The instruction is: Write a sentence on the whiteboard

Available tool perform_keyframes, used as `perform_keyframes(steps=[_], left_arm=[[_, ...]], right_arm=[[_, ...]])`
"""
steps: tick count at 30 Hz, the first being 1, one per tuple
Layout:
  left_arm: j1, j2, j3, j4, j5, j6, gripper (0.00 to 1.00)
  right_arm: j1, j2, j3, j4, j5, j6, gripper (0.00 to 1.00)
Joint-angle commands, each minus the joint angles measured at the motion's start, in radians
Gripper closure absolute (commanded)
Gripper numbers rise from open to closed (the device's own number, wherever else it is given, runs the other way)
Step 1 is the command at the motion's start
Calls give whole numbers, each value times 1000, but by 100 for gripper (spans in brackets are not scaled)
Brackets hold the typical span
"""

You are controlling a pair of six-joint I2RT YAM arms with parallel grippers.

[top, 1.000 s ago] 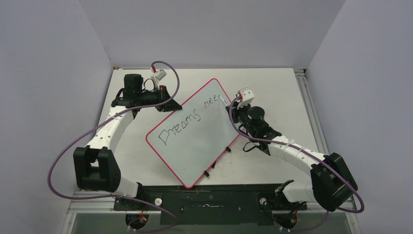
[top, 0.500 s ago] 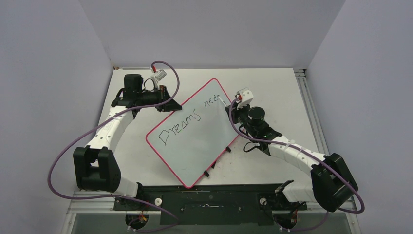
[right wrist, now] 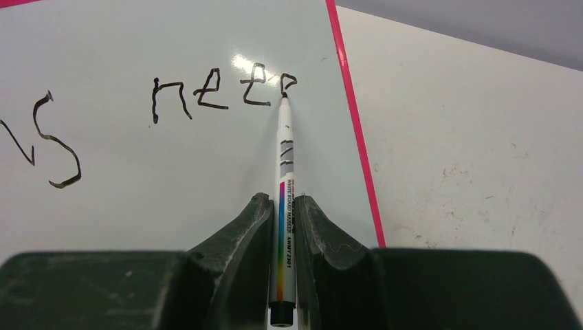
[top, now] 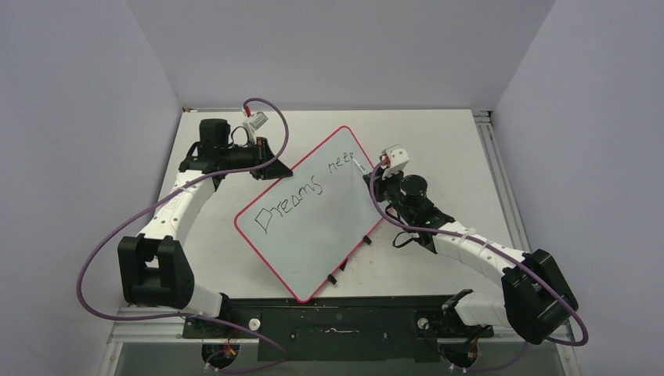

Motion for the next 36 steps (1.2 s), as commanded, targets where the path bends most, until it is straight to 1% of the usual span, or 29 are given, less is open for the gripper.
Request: perform_keyframes(steps=[1,25,36], left_arm=[[-3,5,-5,-3,56,38,100],[-4,12,-6,1,55,36,100],[-4,12,-7,6,50,29,100]], right_arm=[[1,2,22,22,26,9,95],[-1,144,174,48,9,-22,95],[-2,103,101,44,18,-8,95]])
